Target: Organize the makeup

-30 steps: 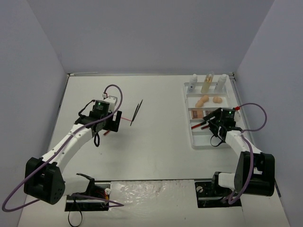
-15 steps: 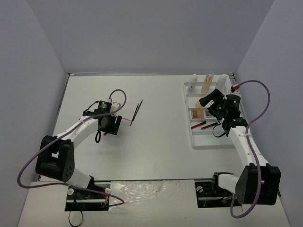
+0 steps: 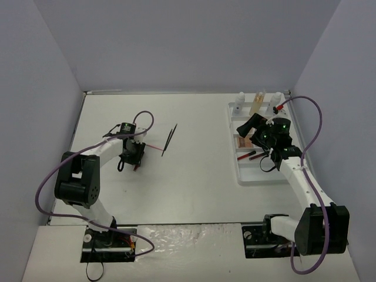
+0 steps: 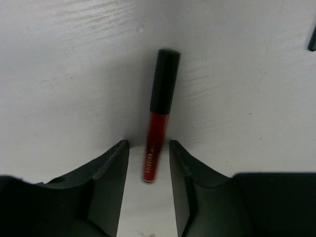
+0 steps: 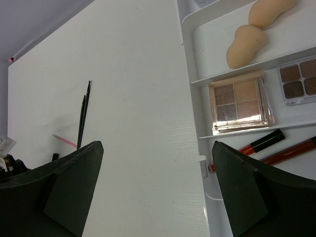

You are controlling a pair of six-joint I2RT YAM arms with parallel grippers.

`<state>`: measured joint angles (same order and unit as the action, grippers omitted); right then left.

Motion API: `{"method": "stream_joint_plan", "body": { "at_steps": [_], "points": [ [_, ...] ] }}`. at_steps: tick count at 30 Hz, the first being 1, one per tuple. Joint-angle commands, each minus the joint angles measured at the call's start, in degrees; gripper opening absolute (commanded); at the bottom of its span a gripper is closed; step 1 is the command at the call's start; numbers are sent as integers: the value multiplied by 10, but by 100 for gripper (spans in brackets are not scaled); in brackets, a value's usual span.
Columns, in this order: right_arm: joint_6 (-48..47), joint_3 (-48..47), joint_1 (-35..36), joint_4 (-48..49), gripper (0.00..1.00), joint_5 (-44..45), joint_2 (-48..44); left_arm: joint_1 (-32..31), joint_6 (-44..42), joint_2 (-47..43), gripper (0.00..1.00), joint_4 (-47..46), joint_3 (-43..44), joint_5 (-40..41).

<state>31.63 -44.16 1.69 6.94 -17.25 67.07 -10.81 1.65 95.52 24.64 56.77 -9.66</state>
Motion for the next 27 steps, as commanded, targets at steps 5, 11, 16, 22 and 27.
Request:
{"method": "stream_joint_plan", "body": {
  "at_steps": [5,11,16,22,27],
  "points": [
    [-17,-26,7,25,89,-10,-7,-6,5,3,11,23,35,-21],
    [-31,-49,16,25,89,-44,-3,-23,11,-24,0,35,30,-29],
    [-41,-75,53,43,89,-88,9,-56,33,-101,0,13,32,-70],
    [-9,-95,114,100,87,-123,34,-150,102,-163,0,-107,54,-131],
    [5,-131,161,121,83,-125,65,-218,147,-163,0,-176,95,-132]
  ]
}}
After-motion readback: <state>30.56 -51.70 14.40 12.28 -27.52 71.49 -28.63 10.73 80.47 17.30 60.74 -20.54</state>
